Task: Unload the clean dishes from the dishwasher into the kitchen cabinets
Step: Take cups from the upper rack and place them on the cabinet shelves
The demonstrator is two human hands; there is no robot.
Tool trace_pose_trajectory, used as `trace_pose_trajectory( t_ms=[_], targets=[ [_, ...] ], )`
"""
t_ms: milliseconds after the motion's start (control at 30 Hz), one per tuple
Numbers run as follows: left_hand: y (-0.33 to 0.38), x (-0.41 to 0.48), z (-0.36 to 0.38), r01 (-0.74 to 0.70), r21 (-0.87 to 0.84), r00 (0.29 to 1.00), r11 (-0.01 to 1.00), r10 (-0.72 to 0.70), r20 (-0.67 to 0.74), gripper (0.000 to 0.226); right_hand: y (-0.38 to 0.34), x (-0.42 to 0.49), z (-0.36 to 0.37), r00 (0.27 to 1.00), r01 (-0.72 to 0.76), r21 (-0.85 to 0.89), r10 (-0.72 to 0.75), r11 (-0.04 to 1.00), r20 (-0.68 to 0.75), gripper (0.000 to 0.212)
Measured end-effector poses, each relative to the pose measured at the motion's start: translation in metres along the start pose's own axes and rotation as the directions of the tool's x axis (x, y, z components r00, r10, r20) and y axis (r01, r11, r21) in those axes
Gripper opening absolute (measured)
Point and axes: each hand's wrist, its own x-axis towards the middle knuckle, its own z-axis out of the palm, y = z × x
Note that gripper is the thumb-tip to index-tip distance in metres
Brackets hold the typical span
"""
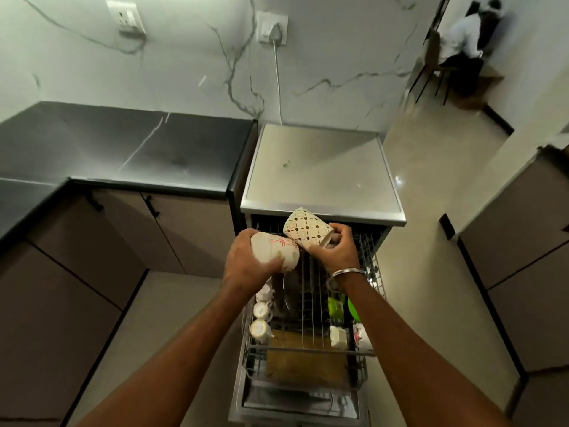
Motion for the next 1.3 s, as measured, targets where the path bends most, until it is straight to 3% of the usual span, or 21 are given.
trace_pose_trajectory(
  t_ms=[233, 333, 400, 733, 900, 1033, 1167, 1300],
  targets=[
    [0.036, 0.008, -0.06, 0.019, -0.267, 0.995, 0.964, -0.044, -0.089, 0.075, -0.072, -0.002, 0.02, 0.996, -0.079, 0.386, 0.06, 0.919, 0.062, 0.071],
    [0.056, 0.017, -0.085, -0.012, -0.372, 0.988, 0.928, -0.047, -0.148, 0.065, -0.103, 0.002, 0.029, 0.993, -0.1, 0.506, 0.052, 0.857, 0.108, 0.069],
    [0.065, 0.024, -0.094, -0.006, -0.446, 0.988, 0.895, -0.065, -0.143, 0.057, -0.119, 0.005, 0.034, 0.991, -0.1, 0.543, 0.035, 0.834, 0.129, 0.067],
    [0.099, 0.061, -0.187, -0.168, -0.756, 0.965, 0.633, -0.051, -0.257, 0.059, -0.224, 0.022, 0.097, 0.953, -0.112, 0.694, -0.121, 0.711, 0.279, 0.064],
    [0.098, 0.083, -0.245, -0.236, -0.83, 0.956, 0.505, -0.031, -0.291, 0.042, -0.273, 0.02, 0.15, 0.928, -0.114, 0.787, -0.219, 0.606, 0.303, 0.079],
    [0.082, 0.11, -0.295, -0.275, -0.904, 0.954, 0.329, -0.023, -0.298, 0.068, -0.302, 0.022, 0.201, 0.902, -0.119, 0.837, -0.294, 0.535, 0.316, 0.082],
    [0.061, 0.141, -0.349, -0.275, -0.937, 0.96, 0.217, 0.01, -0.28, 0.094, -0.331, 0.023, 0.259, 0.892, -0.119, 0.87, -0.334, 0.478, 0.305, 0.081],
    [0.05, 0.166, -0.403, -0.284, -0.95, 0.958, 0.128, 0.063, -0.278, 0.102, -0.358, 0.023, 0.316, 0.898, -0.107, 0.895, -0.344, 0.432, 0.274, 0.087]
  ],
)
